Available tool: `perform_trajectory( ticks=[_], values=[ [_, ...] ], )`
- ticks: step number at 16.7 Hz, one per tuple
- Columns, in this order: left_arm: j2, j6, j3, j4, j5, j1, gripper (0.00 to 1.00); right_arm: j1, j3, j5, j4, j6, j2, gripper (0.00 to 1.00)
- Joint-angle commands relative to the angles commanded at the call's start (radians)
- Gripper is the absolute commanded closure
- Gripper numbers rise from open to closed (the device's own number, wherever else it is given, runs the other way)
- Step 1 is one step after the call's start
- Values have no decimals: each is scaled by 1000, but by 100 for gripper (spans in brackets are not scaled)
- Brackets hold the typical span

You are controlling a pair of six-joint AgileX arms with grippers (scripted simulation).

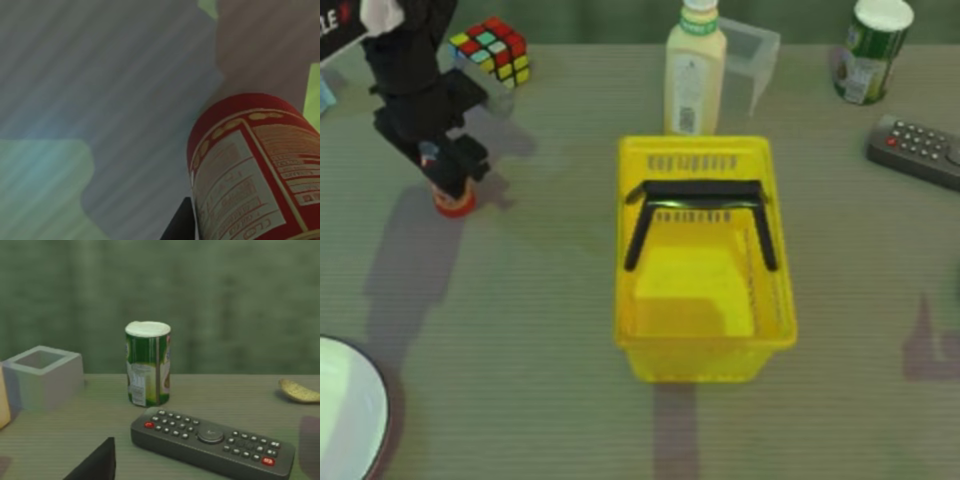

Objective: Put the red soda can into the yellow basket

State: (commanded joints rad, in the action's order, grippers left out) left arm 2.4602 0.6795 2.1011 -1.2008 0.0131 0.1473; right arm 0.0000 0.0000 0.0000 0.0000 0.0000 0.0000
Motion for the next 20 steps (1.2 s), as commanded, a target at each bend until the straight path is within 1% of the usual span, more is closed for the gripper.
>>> perform_trajectory(
  ticks=[1,3,4,6,9,17,20],
  values=[
    [-4,-7,-9,21,16,2,100,0,0,0,0,0,0,0],
    [-15,-32,-38,94,70,11,100,0,0,0,0,0,0,0],
    [-21,-49,-59,146,108,17,100,0,0,0,0,0,0,0],
    [-38,-93,-108,282,202,32,100,0,0,0,0,0,0,0],
    [-69,-179,-206,556,376,58,100,0,0,0,0,0,0,0],
    [-207,-465,-547,1420,906,130,100,0,0,0,0,0,0,0],
    [-274,-551,-658,1677,1074,151,100,0,0,0,0,0,0,0]
  ],
)
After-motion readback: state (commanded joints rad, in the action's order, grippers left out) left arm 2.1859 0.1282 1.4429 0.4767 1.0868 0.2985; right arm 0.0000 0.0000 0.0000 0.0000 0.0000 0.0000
